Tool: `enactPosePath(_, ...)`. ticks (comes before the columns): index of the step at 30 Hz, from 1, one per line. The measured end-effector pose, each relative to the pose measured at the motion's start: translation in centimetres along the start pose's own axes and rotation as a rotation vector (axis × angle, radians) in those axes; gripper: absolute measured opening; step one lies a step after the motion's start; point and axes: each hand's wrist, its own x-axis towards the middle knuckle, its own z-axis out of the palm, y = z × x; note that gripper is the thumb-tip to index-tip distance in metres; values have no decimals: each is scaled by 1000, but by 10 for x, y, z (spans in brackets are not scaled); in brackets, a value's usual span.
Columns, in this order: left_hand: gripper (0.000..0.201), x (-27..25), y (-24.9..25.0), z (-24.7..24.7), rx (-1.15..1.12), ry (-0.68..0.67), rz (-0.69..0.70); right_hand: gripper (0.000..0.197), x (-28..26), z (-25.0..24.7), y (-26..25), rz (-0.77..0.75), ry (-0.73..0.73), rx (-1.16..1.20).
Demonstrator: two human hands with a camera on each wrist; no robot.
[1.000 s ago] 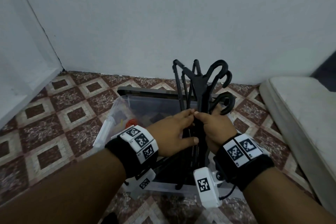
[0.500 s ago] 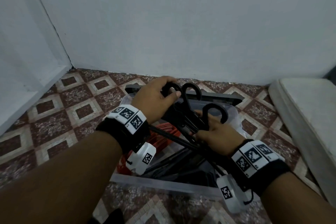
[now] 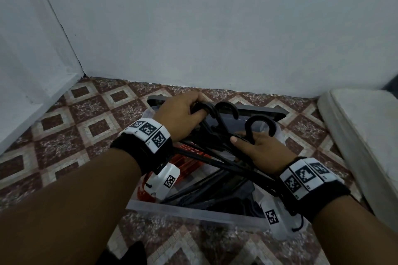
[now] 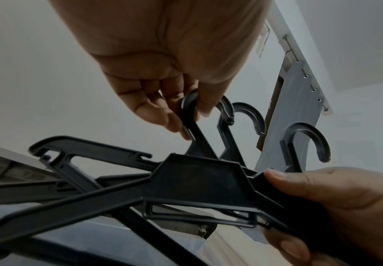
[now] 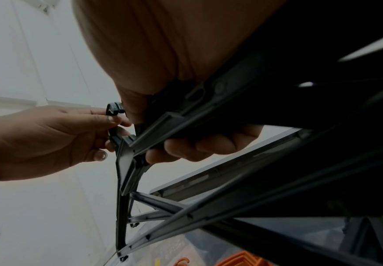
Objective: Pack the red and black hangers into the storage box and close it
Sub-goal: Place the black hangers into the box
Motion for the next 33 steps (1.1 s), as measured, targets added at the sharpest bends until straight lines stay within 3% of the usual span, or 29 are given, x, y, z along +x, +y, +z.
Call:
enactPosePath(5, 32, -4, 9, 0, -74, -156, 79, 41, 0, 2, 1, 12, -15, -61)
enactPosePath(10, 10, -3, 14, 4, 63, -106, 107, 35, -2, 3, 0, 3, -15, -72)
enactPosePath(18, 12, -9, 31, 11, 81, -162, 188, 54, 0, 4, -5, 75, -48, 12)
enactPosePath(20, 14, -10, 36, 13, 130, -184, 244, 46, -1, 3, -8, 68, -79, 59)
enactPosePath(24, 14, -12, 41, 16, 168, -262, 286, 10, 0, 3, -10, 64, -152, 128)
enactPosePath(27, 18, -13, 40, 15, 166, -346, 308, 48, 2, 7, -3, 106, -204, -45)
enactPosePath(28, 19, -14, 40, 15, 150, -360, 318, 51, 3, 7, -2, 98, -217, -82)
enactPosePath(33, 26, -18, 39, 23, 141, -342, 361, 30, -1, 5, -8, 14, -130, -138)
